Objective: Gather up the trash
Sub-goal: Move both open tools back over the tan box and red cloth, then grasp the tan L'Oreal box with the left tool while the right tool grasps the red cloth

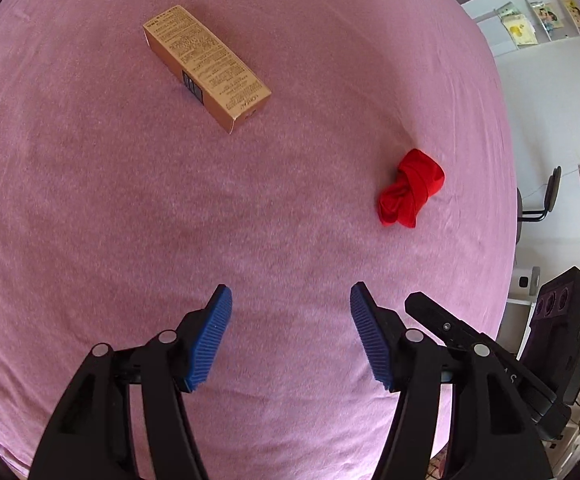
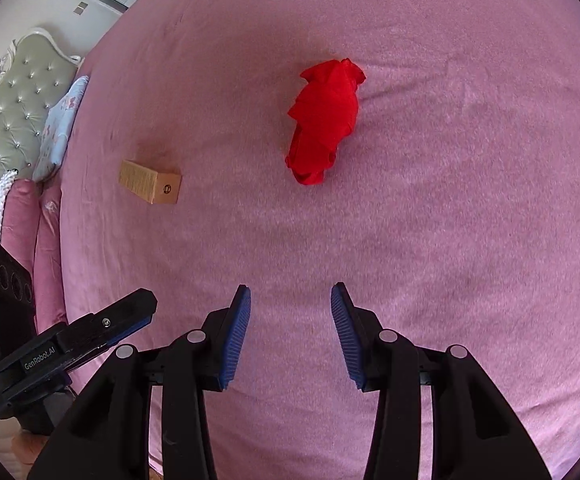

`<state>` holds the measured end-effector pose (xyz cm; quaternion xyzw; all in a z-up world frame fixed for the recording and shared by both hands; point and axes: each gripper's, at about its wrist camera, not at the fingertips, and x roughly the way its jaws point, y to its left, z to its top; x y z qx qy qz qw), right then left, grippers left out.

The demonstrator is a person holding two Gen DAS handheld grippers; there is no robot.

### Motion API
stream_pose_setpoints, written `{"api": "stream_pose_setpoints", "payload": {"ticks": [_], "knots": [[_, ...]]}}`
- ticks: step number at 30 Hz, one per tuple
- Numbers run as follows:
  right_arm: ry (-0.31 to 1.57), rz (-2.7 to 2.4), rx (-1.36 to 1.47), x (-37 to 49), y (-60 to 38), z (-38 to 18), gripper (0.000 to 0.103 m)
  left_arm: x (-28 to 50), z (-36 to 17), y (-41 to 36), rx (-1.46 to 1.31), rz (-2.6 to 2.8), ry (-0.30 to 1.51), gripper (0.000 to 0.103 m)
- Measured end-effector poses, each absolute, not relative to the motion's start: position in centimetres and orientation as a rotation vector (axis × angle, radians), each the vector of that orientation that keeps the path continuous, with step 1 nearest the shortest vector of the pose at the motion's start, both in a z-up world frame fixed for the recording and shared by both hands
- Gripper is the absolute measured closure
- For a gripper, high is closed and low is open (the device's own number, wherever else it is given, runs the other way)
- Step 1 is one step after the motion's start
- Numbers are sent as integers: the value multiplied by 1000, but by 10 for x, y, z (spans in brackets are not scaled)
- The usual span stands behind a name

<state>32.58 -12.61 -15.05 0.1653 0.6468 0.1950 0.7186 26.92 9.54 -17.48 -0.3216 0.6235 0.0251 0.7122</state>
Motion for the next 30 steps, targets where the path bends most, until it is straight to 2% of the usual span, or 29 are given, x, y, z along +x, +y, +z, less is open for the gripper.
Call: {"api": "stream_pose_setpoints", "payload": {"ticks": [15,16,17,18,20,27,29,30], "knots": [[1440,289,369,409,-103,-194,57,341,-210,141,-790,221,1365,40],[1442,282,364,411,-100,-196,60,345,-212,144,-796,231,1364,40],[1441,281,365,413,-99,-197,71,348,-213,145,-802,239,1361,40],[1442,293,378,414,-98,-197,77,350,-214,147,-807,247,1359,40],[1433,329,435,413,-97,-194,83,357,-217,149,-817,260,1354,40],[1420,432,466,404,-76,-189,83,367,-231,157,-865,325,1357,40],[1426,447,467,400,-72,-189,83,372,-237,157,-887,347,1360,42],[1430,457,471,398,-70,-189,83,372,-240,158,-896,352,1363,49]]}}
